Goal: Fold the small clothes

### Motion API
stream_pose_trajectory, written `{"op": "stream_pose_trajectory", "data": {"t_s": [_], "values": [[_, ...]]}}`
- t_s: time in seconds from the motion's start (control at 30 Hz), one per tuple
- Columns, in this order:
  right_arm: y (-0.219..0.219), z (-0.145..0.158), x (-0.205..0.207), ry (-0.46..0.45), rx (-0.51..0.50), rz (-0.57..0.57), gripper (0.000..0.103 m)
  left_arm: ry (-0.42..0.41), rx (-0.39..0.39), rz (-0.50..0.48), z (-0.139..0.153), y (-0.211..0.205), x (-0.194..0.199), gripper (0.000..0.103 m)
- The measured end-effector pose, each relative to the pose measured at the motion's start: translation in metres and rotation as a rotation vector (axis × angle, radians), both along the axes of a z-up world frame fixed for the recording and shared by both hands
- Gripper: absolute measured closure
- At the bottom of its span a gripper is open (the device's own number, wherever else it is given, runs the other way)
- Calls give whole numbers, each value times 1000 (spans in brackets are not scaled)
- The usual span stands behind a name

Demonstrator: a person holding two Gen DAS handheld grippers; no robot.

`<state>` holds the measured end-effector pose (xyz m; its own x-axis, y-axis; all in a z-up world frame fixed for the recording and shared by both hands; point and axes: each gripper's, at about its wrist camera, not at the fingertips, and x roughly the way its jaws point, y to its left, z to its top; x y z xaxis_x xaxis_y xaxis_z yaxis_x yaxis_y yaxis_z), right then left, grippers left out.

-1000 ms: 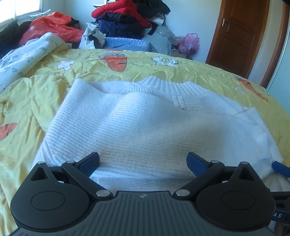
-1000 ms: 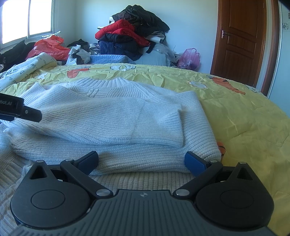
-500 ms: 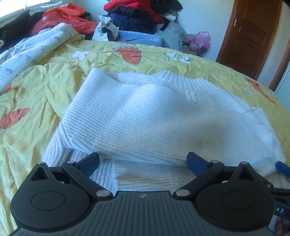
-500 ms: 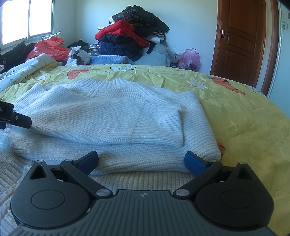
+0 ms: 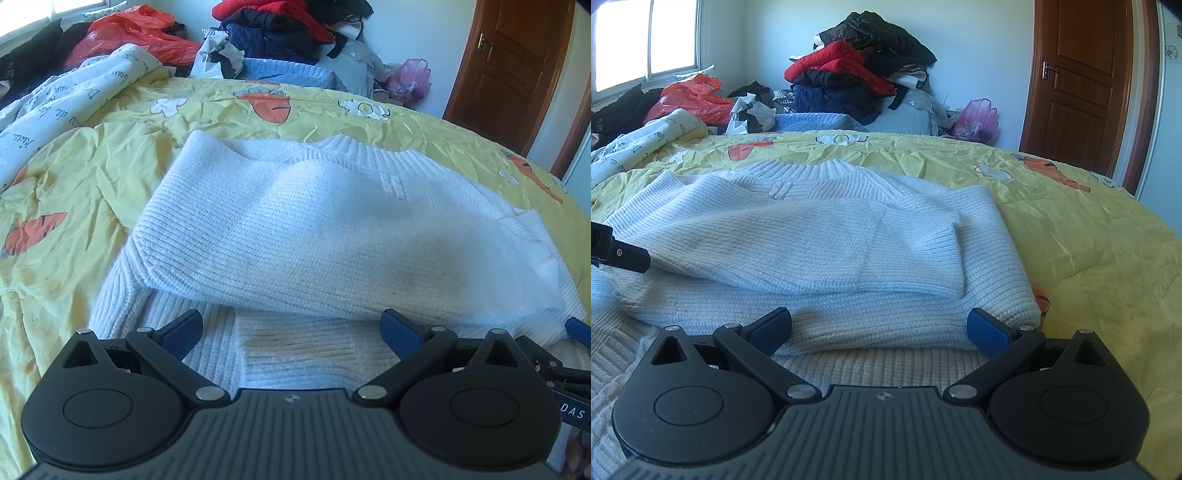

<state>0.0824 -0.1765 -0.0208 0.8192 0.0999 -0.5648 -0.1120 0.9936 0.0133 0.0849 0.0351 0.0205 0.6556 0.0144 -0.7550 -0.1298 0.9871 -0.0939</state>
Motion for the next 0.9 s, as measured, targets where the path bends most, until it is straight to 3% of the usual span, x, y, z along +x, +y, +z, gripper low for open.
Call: {"op": "stream_pose_trajectory", "data": {"t_s": [0.27,0.4,0.73,0.9], "values": [[-2,3,-4,12,21,-11,1,12,14,-12,-6,-1,-9,0],[-11,2,-16,55,99,-41,1,-9,38,-34,-9,-2,-26,0],[-4,-1,-74,64,34,-14,1,-81,125,-65,-19,-7,-101,0],[-5,-1,-98,61,19,-14,1,-117,119,-55,-20,-2,-133,0]]}}
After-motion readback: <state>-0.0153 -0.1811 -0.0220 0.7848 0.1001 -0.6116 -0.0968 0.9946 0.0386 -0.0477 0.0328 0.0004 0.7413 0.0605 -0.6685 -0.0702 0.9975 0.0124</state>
